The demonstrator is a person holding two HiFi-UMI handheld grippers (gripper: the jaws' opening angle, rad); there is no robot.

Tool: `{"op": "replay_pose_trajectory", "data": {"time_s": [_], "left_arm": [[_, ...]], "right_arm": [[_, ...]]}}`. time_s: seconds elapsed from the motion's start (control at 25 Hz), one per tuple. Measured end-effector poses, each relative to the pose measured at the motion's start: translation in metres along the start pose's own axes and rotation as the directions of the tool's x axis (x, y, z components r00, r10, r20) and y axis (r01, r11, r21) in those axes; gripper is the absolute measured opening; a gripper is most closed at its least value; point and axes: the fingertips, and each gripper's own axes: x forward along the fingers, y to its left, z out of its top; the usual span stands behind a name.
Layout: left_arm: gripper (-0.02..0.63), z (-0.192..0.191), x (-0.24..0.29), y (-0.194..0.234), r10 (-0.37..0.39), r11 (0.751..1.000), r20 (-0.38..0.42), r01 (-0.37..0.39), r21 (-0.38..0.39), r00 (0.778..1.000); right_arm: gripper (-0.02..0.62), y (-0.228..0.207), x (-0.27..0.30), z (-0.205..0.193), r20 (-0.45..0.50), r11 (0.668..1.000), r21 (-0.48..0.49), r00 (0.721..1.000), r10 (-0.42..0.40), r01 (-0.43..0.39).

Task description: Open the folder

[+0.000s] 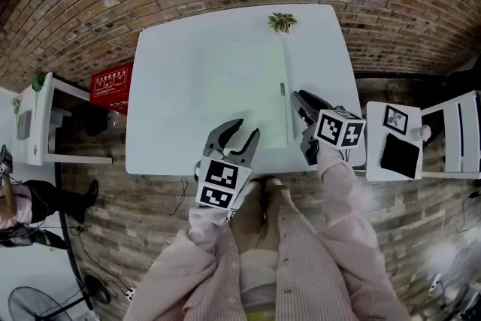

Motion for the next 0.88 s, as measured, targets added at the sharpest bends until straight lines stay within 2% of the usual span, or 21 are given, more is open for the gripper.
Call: {"op": "replay_pose_trajectory", "data": {"time_s": [0.28,0.52,0.64,0.76,0.88], "left_arm": [[0.176,-0.013,0.013,-0.031,-0.086,0.989,-0.072,0.094,0.117,0.994],[0.202,-0.018,0.019,-0.045,-0.116,0.971,-0.114,0.137,0.196,0.987],[0.245,-0.024,0.022,-0.056,-0.142,0.964,-0.124,0.165,0.208,0.982],[0.264,-0.033,0.026,-0.063,-0.122,0.943,-0.169,0.167,0.289,0.978],[0.270,-0.040,0.029,-0.066,-0.063,0.903,-0.204,0.143,0.405,0.977]], "right_arm": [[0.097,-0.010,0.006,-0.015,-0.003,0.995,0.094,1.000,0.030,-0.030],[0.097,-0.008,0.008,-0.022,-0.009,0.990,0.123,0.998,0.069,-0.068],[0.097,-0.008,0.010,-0.022,-0.015,0.990,0.121,0.997,0.079,-0.076],[0.096,-0.007,0.011,-0.022,-0.019,0.990,0.121,0.997,0.081,-0.079],[0.095,-0.007,0.010,-0.023,-0.020,0.989,0.123,0.996,0.083,-0.080]]}}
